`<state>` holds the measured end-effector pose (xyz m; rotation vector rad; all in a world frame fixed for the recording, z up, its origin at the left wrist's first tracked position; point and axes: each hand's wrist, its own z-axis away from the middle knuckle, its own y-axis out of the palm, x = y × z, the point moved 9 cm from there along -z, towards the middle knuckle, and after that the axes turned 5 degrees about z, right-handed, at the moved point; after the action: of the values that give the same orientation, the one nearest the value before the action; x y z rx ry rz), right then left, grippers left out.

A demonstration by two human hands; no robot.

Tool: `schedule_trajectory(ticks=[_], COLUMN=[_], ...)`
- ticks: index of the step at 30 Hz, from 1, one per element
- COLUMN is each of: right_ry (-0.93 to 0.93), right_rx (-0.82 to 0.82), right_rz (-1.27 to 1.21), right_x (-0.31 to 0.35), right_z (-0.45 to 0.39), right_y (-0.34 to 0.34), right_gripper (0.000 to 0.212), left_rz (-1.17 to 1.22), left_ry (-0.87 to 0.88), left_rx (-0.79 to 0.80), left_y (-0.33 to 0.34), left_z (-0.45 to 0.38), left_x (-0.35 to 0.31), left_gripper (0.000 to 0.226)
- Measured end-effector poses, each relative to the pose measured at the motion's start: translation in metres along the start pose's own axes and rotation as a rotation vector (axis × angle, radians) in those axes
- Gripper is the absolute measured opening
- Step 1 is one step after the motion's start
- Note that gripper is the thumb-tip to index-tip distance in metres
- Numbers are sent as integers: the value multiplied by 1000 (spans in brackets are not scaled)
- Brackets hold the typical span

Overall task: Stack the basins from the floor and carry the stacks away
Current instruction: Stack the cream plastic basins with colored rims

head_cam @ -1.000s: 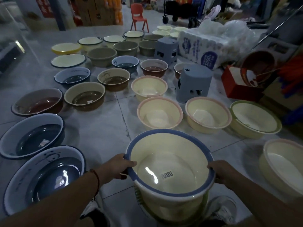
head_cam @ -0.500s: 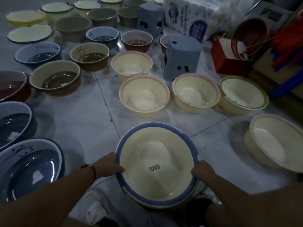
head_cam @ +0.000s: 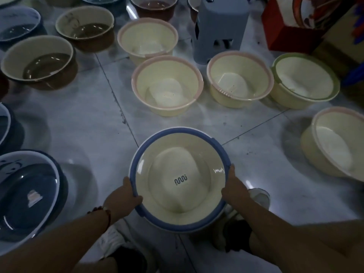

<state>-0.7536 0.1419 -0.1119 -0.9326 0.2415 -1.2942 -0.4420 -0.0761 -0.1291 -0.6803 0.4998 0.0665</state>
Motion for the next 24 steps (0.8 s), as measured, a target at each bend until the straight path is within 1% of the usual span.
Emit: schedule_trajectory(ticks=[3, 6, 7, 9, 10, 11, 12, 13, 14, 15, 17, 19, 21, 24], right_ry=[-8, -29, -36, -33, -43, -73, -112, -158, -205, -251, -341, -423, -481, -550], right_rx=[-5, 36, 61, 96, 96, 85, 80, 80, 81, 72, 4, -80, -132, -143], right_rz=[49, 116, 150, 219, 257, 299, 349, 395, 435, 469, 528, 560, 594, 620], right_x=[2, 7, 6, 5, 6, 11, 18, 29, 42, 58, 95, 131, 162, 201], right_z=[-6, -11, -13, -11, -8, -5, 0, 5, 10, 15, 24, 30, 28, 8], right_y=[-2, -3, -3, -9, -14, -22, -32, -42, -52, -63, -89, -113, -131, -144], right_gripper=[99, 100, 100, 96, 88, 75, 60, 52, 53, 60, 71, 72, 72, 73], left_rz=[23, -25, -78, -290, -417, -509, -553, -559, -550, -549, -599, -675, -728, -739], left_ry=[29, -21, -37, -59, -48, -21, 18, 80, 150, 235, 365, 435, 436, 327], left_rx=[33, 81, 101, 133, 148, 149, 129, 96, 49, -20, -177, -313, -399, -441], left_y=[-1, -1, -1, -8, -16, -25, -35, -46, -58, -72, -104, -133, -159, -179], left_z=[-4, -5, -5, -4, -1, 1, 5, 7, 12, 18, 31, 42, 45, 30], left_x=[4, 2, -1, -11, -23, -39, -59, -83, -109, -137, -186, -221, -238, -232], left_gripper=[55, 58, 61, 62, 55, 45, 40, 42, 47, 53, 61, 67, 69, 66])
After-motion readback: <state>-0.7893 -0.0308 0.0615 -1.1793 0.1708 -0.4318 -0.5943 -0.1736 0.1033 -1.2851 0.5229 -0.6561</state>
